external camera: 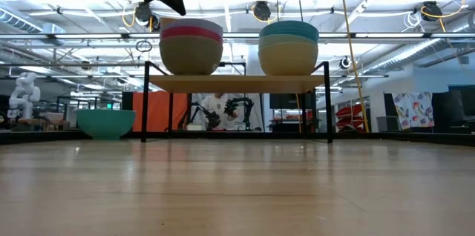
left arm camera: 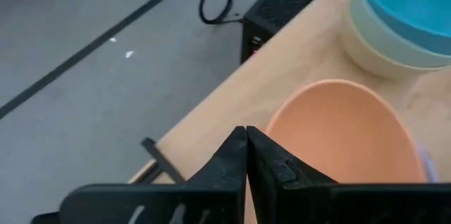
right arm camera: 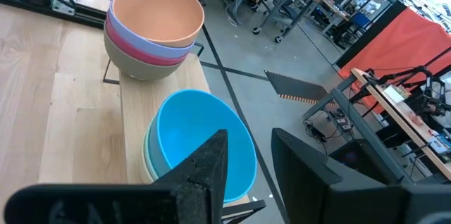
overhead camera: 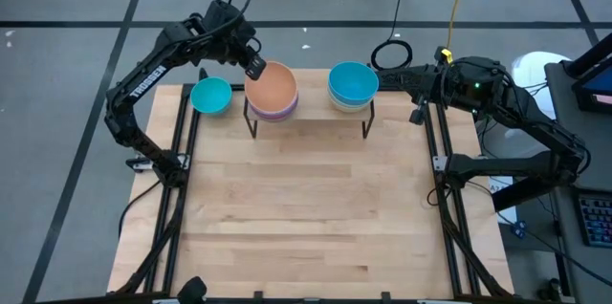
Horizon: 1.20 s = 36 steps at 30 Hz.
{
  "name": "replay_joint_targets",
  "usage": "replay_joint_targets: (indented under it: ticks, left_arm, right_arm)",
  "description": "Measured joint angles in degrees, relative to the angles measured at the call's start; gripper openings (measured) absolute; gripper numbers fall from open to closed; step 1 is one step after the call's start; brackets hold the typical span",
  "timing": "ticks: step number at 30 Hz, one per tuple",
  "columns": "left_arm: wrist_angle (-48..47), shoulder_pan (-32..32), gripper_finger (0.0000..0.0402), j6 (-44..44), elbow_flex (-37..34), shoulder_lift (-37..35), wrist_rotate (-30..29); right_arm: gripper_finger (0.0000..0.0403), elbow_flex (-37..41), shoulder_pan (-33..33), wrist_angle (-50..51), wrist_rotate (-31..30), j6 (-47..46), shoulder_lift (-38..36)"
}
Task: Place and stack bowls onto a shelf
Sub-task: Stack the orange bowl on top of the purple bowl on the shelf
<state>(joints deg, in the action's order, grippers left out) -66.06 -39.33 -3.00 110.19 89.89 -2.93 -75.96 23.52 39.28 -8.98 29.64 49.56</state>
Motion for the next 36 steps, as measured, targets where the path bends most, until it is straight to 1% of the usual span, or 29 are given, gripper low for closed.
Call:
replay_joint_targets:
  ticks: [16, 19, 36]
  left_arm:
    - [-0.03, 0.28, 0.0003, 0.45, -0.02, 0.50, -2.22]
    - [0.01, 0.37, 0.0002, -0.29, -0.07, 1.50, -2.28]
    - [2.72, 0.52, 0.0001, 1.82, -0.07, 9.16, -2.72]
  right_arm:
    - [0.0102, 0.00, -0.01, -0.01, 0.01, 0.01, 0.00]
    - [0.0102, 0.00, 0.00, 0.01, 0.01, 0.01, 0.01]
    - [0.0102, 0.00, 0.00, 0.01, 0.01, 0.85, 0.00]
